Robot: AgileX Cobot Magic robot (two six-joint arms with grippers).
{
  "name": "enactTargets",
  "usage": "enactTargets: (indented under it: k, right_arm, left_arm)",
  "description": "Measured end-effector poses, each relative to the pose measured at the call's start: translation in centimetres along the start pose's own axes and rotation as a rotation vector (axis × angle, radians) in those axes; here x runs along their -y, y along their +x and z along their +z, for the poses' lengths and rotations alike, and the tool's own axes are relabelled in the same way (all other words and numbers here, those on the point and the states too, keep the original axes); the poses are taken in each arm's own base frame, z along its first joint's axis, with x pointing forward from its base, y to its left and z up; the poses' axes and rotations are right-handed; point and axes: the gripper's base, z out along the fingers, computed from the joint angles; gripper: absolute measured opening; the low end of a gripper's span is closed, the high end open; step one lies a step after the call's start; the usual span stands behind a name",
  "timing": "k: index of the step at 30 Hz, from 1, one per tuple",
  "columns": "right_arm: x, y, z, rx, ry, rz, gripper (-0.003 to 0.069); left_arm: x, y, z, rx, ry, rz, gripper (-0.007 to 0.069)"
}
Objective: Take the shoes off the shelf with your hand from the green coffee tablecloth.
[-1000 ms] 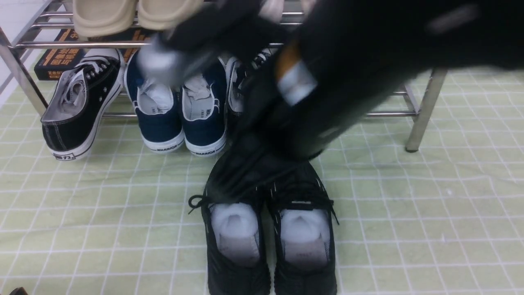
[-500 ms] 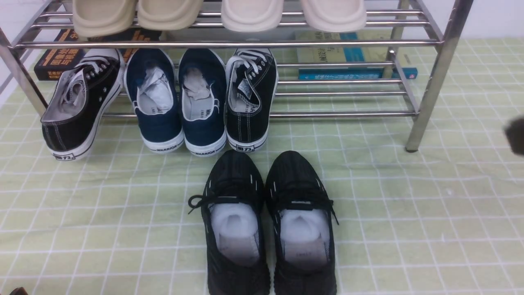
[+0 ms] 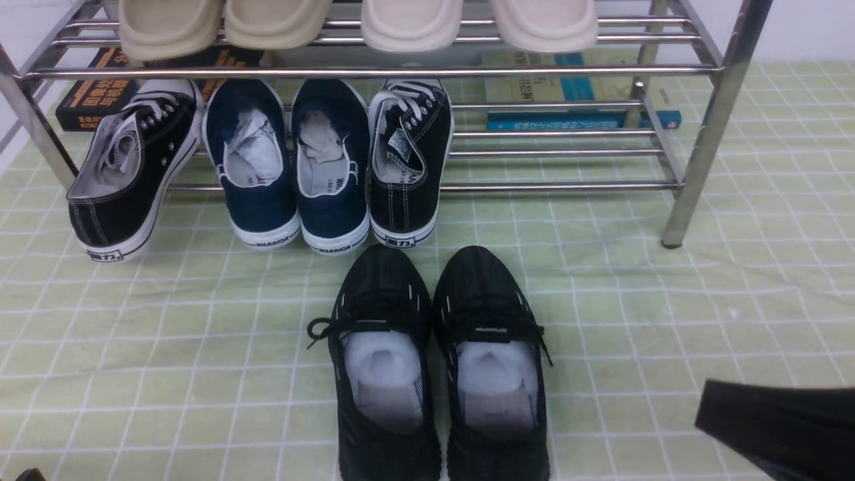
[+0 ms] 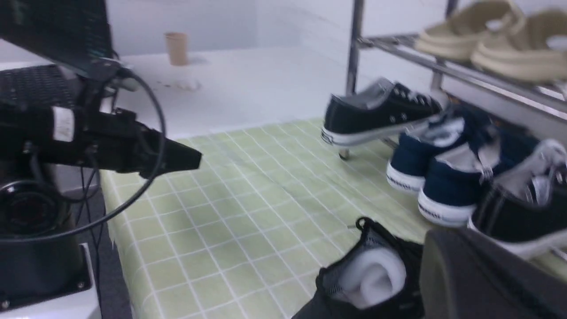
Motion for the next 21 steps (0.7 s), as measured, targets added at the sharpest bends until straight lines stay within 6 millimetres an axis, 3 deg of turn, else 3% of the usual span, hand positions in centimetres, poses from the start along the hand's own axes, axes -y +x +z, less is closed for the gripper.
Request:
enactTargets:
  k: [11, 21]
  right_arm:
    - [-1.3, -0.3, -0.1, 0.050, -0.134, -0.235, 0.0000]
    - [-3.0, -0.5, -0.4, 0.078, -0.297, -0.168, 0.0006]
  left_arm:
    - [0.0, 0.0, 0.0, 0.000, 0.000, 0.000, 0.0243]
    - [0.0, 0.0, 0.0, 0.000, 0.000, 0.000, 0.0243]
